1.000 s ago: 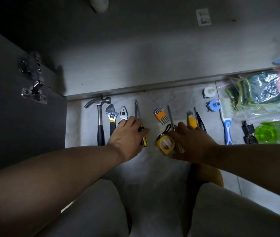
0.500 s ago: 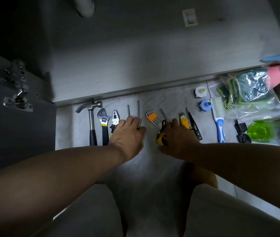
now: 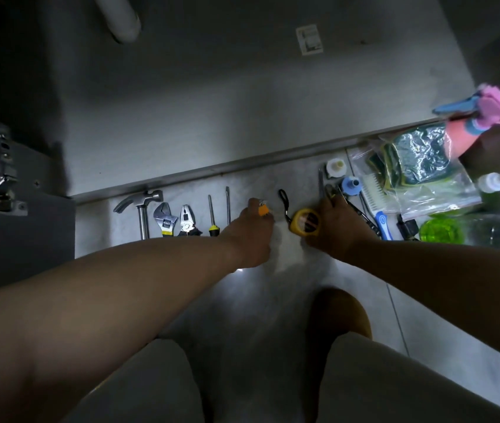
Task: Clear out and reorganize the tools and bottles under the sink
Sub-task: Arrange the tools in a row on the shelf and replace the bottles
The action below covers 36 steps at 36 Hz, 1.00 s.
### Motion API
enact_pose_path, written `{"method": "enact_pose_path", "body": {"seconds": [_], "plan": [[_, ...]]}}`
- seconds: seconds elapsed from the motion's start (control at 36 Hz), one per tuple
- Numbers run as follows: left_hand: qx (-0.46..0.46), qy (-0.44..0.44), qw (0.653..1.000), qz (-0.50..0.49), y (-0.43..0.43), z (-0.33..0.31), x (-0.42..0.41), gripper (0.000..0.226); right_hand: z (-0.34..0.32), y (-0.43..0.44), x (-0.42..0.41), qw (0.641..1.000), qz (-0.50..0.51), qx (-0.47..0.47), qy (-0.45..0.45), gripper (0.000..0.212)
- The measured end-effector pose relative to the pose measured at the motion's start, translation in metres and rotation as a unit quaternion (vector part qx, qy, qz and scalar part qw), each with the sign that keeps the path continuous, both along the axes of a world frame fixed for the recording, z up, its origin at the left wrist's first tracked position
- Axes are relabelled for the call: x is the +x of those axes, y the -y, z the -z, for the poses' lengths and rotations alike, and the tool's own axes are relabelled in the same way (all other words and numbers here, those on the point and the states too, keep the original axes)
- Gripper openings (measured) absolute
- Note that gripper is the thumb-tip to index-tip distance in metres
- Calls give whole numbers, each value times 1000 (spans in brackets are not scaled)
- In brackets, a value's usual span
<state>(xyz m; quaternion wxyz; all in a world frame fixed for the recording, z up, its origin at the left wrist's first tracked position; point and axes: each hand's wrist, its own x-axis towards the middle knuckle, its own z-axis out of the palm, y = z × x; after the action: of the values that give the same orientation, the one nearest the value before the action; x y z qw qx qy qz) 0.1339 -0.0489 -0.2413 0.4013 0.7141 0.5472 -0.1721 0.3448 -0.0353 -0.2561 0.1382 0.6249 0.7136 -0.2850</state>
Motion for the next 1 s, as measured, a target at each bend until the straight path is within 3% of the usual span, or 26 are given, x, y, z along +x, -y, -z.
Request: {"method": "enact_pose_path", "body": {"seconds": [0.11,0.19,0.25,0.31,0.36,0.42,0.47,0.5,0.58,0.69,0.83,0.92,1.0], "plan": [[-35,85,995,-48,-4,0,13,72,-4,-5,10,999,-1,-17,-30,63],[-53,115,990,-61,-3,0,21,78,-6,-6,17,999,3,22,-46,51],[-62,127,987,-75,-1,-3,22,75,-8,-4,18,994,-1,64,-83,43],[-65,157,976,-132,-1,-9,21,53,-11,-1,11,987,-9,87,-132,34],[-73,214,940,-256,-2,-19,21,18,-14,3,-1,978,-3,76,-193,31],[-150,265,873,-382,-3,-30,19,26,-17,9,-16,965,3,42,-259,33],[-257,294,805,-446,1,-34,13,39,-22,15,-30,945,11,-1,-327,37],[-272,295,802,-443,3,-35,9,39,-23,19,-36,936,13,-19,-351,38],[-255,289,808,-445,10,-33,-2,30,-27,24,-45,936,10,-59,-347,44],[-226,272,813,-463,16,-20,-8,18,-31,23,-29,953,-72,7,-295,32],[-180,207,850,-449,13,-9,-4,6,-26,18,6,996,-6,32,-87,25],[-132,168,888,-408,14,-5,-4,4,-22,13,24,996,81,34,19,33],[-70,103,935,-333,16,-4,-10,27,-16,6,42,990,91,3,103,25]]}}
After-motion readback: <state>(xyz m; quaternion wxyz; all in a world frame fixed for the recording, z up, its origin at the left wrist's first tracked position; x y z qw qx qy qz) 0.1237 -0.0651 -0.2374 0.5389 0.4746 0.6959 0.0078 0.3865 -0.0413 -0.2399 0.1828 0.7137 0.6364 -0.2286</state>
